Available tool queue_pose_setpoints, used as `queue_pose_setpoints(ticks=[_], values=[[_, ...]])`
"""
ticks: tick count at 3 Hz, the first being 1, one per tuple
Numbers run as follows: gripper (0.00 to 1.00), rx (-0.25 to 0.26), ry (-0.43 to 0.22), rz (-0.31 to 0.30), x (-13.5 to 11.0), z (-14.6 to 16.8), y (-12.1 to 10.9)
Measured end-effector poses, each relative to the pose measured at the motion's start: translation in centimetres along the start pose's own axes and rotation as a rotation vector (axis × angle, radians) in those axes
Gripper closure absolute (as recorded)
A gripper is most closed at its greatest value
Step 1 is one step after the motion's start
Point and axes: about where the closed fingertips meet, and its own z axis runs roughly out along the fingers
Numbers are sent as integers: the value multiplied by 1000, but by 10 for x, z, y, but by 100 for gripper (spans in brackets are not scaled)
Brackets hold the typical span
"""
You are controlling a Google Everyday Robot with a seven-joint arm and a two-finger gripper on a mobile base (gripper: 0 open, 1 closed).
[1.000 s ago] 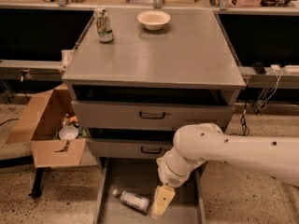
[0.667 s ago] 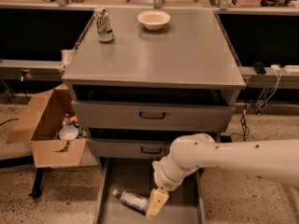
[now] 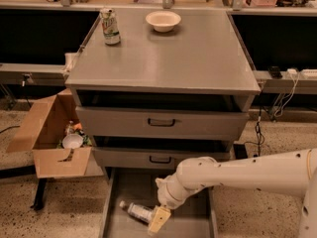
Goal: Pick blue plastic bottle from bottom drawer and place on counter
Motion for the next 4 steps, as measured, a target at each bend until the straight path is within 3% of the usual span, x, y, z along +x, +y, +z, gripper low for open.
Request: queue_pose_setpoints(ticks=[2, 4], values=[[0, -30, -6, 26, 46, 113, -42], [0, -21, -22, 58, 67, 202, -79]])
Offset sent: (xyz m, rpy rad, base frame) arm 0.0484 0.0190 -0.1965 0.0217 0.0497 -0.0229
